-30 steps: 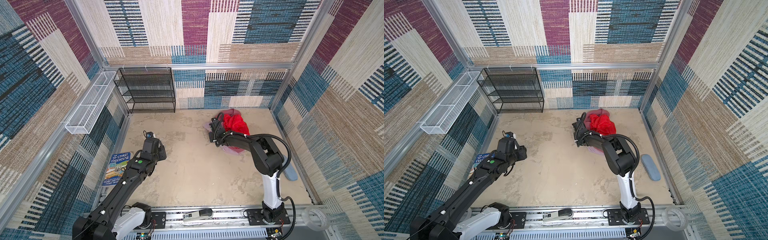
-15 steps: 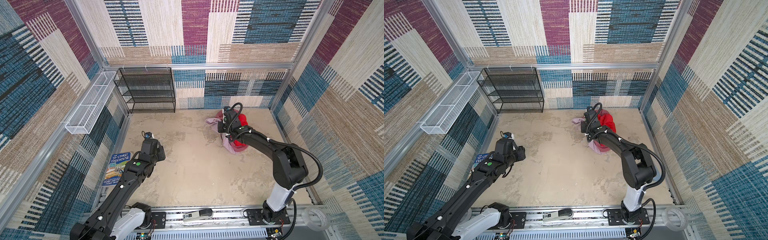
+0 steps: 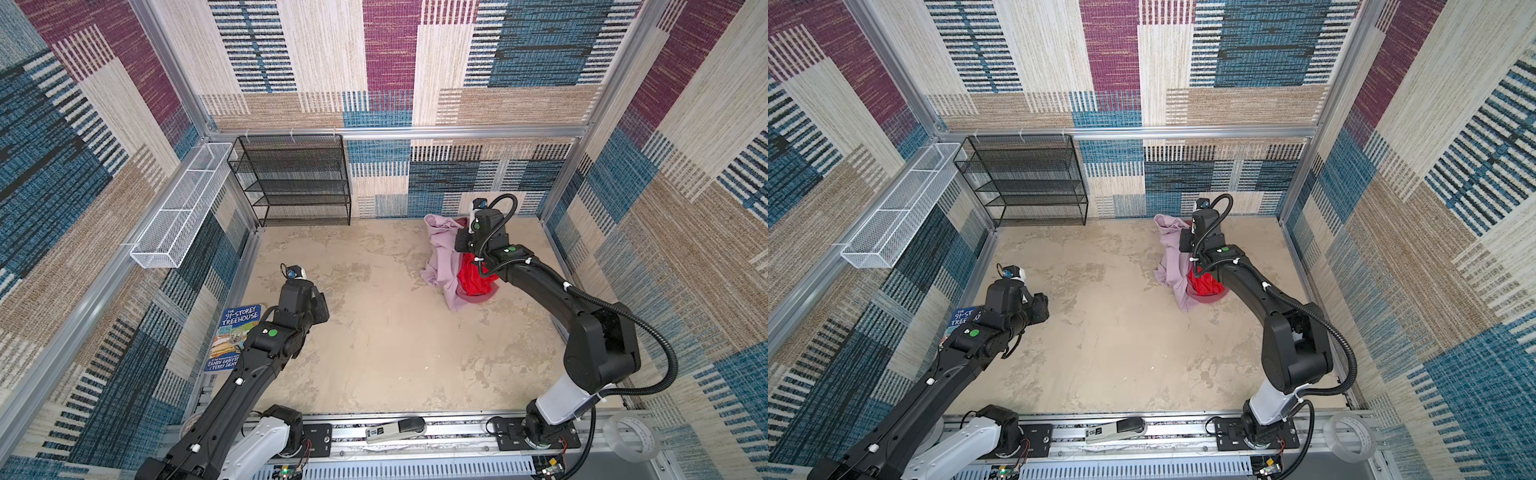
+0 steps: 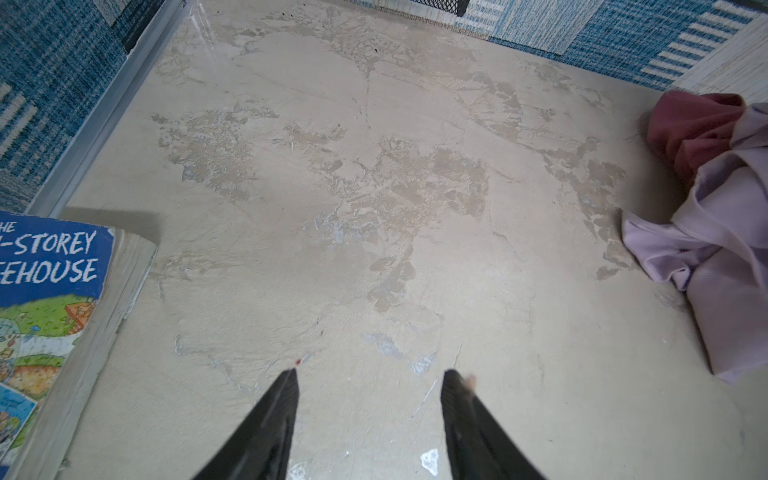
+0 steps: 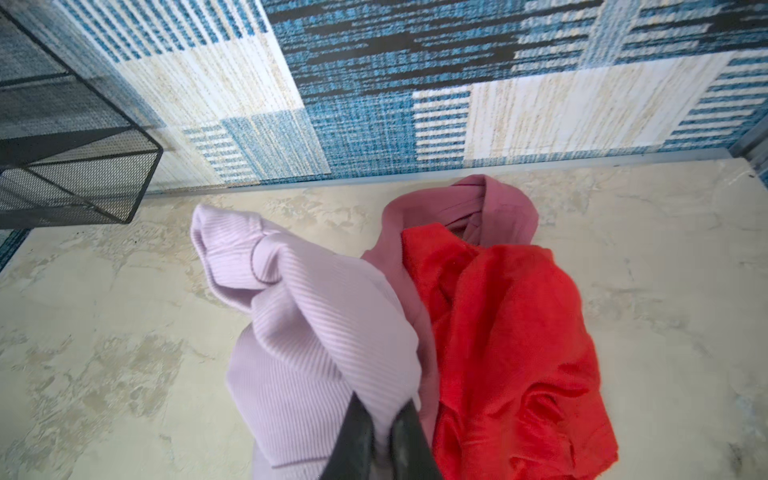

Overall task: Pick out a specific cloth from the pile
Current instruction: 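Close the right gripper on the lavender garment's edge, then lift the lavender garment up out of the pile with the right gripper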

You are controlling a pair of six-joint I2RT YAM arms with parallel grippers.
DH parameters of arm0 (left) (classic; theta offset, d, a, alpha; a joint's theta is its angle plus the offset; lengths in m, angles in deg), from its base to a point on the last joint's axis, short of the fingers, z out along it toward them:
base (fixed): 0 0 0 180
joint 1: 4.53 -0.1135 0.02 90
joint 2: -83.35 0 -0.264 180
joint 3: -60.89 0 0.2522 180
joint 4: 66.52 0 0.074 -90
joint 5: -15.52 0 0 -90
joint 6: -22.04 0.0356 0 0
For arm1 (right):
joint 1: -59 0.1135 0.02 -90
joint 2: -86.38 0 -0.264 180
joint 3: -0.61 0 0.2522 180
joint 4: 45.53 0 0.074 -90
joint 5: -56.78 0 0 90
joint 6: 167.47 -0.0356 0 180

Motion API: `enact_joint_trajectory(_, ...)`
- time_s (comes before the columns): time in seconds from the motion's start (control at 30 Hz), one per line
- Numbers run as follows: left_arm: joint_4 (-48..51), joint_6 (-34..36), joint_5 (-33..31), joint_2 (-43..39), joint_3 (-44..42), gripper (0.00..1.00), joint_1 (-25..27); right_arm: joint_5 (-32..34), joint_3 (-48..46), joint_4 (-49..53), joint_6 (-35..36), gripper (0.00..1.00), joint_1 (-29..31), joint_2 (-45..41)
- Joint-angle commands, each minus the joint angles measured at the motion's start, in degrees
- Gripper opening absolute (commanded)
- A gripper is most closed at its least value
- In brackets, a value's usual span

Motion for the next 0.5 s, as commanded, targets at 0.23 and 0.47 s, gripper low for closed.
enact_joint_trajectory(0.23,1.6,0.9,-0.7,-0.6,0.0,0.59,0.0,-1.7,0.6,-2.1,0.0,0.00,-4.5,-2.0)
enact_joint_trajectory(0.47,1.3,0.5,-0.4,-0.5,0.1,0.59,0.0,-2.3,3.9,-0.9,1.7,0.00,-4.8,-4.0)
